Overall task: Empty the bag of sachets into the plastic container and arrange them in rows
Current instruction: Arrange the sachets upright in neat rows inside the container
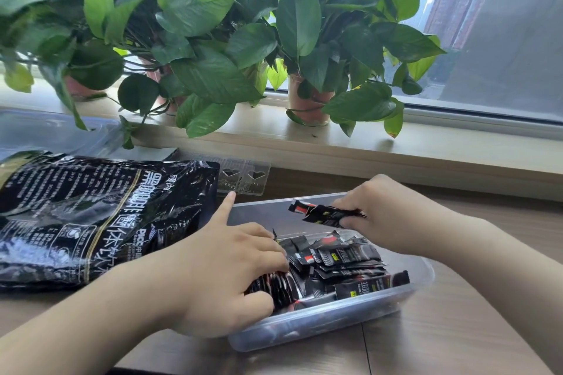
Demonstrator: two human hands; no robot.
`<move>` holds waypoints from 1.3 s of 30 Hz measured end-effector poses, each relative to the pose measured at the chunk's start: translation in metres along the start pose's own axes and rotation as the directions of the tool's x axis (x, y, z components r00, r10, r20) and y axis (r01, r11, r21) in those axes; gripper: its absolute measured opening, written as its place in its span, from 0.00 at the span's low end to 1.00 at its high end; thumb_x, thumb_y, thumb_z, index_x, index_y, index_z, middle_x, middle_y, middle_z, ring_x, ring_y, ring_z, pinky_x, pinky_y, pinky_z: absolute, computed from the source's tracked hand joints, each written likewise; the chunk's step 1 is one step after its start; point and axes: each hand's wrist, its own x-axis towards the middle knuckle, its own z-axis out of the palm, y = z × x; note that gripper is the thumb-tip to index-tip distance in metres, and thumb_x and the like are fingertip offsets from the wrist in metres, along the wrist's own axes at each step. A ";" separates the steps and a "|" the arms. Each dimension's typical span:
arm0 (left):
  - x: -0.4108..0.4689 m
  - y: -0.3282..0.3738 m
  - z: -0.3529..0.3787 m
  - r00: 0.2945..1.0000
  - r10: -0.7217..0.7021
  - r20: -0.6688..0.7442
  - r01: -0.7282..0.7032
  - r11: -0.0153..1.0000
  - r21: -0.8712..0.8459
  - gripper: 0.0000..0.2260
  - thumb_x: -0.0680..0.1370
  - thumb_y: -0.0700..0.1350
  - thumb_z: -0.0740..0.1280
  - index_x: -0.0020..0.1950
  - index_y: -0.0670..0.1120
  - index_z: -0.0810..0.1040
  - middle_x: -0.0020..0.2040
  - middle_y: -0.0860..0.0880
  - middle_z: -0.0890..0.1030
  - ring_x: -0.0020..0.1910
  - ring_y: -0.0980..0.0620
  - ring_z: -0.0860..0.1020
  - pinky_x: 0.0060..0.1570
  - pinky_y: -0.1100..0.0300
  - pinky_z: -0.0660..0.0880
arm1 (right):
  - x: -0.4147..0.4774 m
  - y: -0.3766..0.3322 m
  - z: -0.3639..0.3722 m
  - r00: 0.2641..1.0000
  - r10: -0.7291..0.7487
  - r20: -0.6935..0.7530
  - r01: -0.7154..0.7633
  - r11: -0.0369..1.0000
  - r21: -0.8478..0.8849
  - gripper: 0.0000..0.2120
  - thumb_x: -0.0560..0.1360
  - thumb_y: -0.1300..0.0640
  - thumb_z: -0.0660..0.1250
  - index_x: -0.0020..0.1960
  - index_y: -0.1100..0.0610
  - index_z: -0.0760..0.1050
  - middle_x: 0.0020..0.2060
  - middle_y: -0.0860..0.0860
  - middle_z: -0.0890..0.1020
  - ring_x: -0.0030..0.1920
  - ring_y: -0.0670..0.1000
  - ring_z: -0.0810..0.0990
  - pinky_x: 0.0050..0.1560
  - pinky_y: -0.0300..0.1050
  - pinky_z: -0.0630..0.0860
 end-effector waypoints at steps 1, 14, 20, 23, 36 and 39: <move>0.000 0.000 -0.001 1.000 0.000 0.012 0.000 1.000 0.000 0.33 0.69 0.60 0.46 0.72 0.58 0.70 0.73 0.62 0.69 0.76 0.66 0.53 0.70 0.37 0.24 | -0.002 -0.001 -0.004 1.000 0.018 -0.026 -0.016 0.999 0.046 0.08 0.79 0.55 0.65 0.46 0.57 0.80 0.35 0.53 0.83 0.36 0.53 0.75 0.42 0.50 0.76; 0.004 -0.002 -0.016 0.964 -0.067 -0.258 0.019 0.983 -0.185 0.23 0.76 0.63 0.50 0.60 0.56 0.77 0.65 0.63 0.72 0.67 0.66 0.66 0.73 0.55 0.63 | -0.037 -0.010 -0.016 0.994 0.113 -0.001 -0.100 0.888 0.450 0.05 0.78 0.55 0.69 0.47 0.51 0.83 0.39 0.58 0.84 0.37 0.56 0.79 0.50 0.58 0.79; 0.030 -0.002 -0.025 0.803 -0.386 -0.455 0.024 0.783 -0.622 0.21 0.70 0.68 0.61 0.61 0.65 0.70 0.52 0.62 0.78 0.48 0.61 0.81 0.45 0.66 0.77 | -0.041 -0.016 -0.011 0.978 0.151 -0.141 -0.038 0.801 0.597 0.12 0.79 0.57 0.68 0.54 0.41 0.83 0.42 0.52 0.87 0.42 0.56 0.84 0.49 0.56 0.80; 0.040 0.002 -0.032 0.861 -0.370 -0.348 -0.098 0.550 -0.829 0.20 0.68 0.64 0.73 0.59 0.63 0.78 0.49 0.53 0.85 0.43 0.51 0.86 0.47 0.51 0.84 | -0.040 -0.020 -0.007 0.973 0.130 -0.189 0.019 0.774 0.633 0.13 0.78 0.58 0.69 0.55 0.41 0.84 0.41 0.46 0.87 0.36 0.42 0.79 0.38 0.34 0.75; 0.052 0.006 -0.030 0.771 -0.508 -0.383 -0.298 0.245 -0.923 0.06 0.66 0.44 0.76 0.41 0.45 0.84 0.37 0.39 0.85 0.34 0.42 0.86 0.35 0.58 0.82 | -0.040 -0.012 0.002 0.940 0.268 -0.213 0.054 0.497 0.866 0.11 0.70 0.41 0.71 0.52 0.34 0.84 0.46 0.55 0.88 0.46 0.54 0.87 0.48 0.56 0.82; 0.054 0.004 -0.026 0.723 -0.561 -0.403 -0.321 0.243 -0.915 0.08 0.65 0.46 0.76 0.42 0.46 0.84 0.36 0.41 0.86 0.33 0.43 0.86 0.35 0.57 0.83 | -0.037 -0.014 0.007 0.904 0.356 -0.235 0.087 0.385 0.919 0.12 0.65 0.45 0.73 0.49 0.38 0.86 0.41 0.47 0.89 0.40 0.51 0.88 0.39 0.47 0.85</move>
